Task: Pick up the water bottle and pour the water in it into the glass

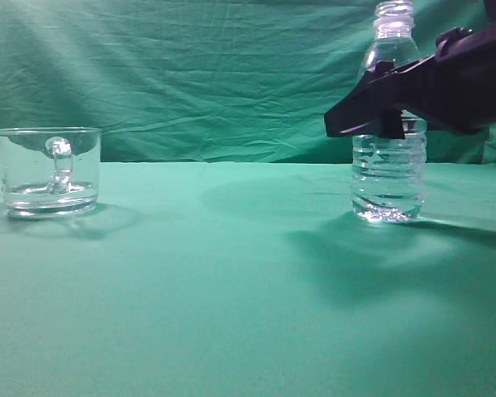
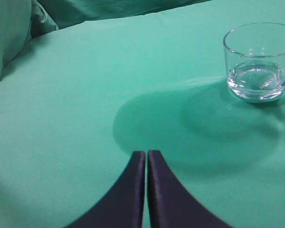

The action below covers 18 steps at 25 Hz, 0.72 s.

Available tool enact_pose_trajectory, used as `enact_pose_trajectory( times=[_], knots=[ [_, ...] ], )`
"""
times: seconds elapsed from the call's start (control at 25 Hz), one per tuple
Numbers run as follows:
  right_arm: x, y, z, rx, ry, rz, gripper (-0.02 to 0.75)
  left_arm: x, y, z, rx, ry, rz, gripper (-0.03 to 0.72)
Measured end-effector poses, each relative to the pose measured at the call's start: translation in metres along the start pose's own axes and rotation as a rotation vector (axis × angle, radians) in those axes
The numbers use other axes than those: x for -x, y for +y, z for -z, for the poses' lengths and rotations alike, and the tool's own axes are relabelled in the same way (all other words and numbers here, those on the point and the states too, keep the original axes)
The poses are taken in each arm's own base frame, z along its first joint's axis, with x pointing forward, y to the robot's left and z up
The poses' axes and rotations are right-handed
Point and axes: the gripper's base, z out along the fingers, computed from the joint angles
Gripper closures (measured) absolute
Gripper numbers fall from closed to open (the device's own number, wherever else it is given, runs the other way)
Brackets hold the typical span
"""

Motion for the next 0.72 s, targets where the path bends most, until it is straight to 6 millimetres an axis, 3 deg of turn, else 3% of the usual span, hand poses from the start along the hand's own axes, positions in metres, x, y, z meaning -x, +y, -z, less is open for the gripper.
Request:
enact_pose_trajectory(
  times=[0.12,0.64,0.72],
  knots=[
    [0.001,0.001,0.007,-0.016,-0.003,-0.011,0.149,0.0,0.0,0.0,0.0,0.0,0.0,0.688],
    [0.045,0.01,0.056,-0.065,-0.1,-0.014,0.128,0.0,0.0,0.0,0.0,0.0,0.0,0.688],
    [0.055,0.011,0.066,-0.078,-0.115,-0.004,0.215,0.0,0.0,0.0,0.0,0.0,0.0,0.688]
  ],
)
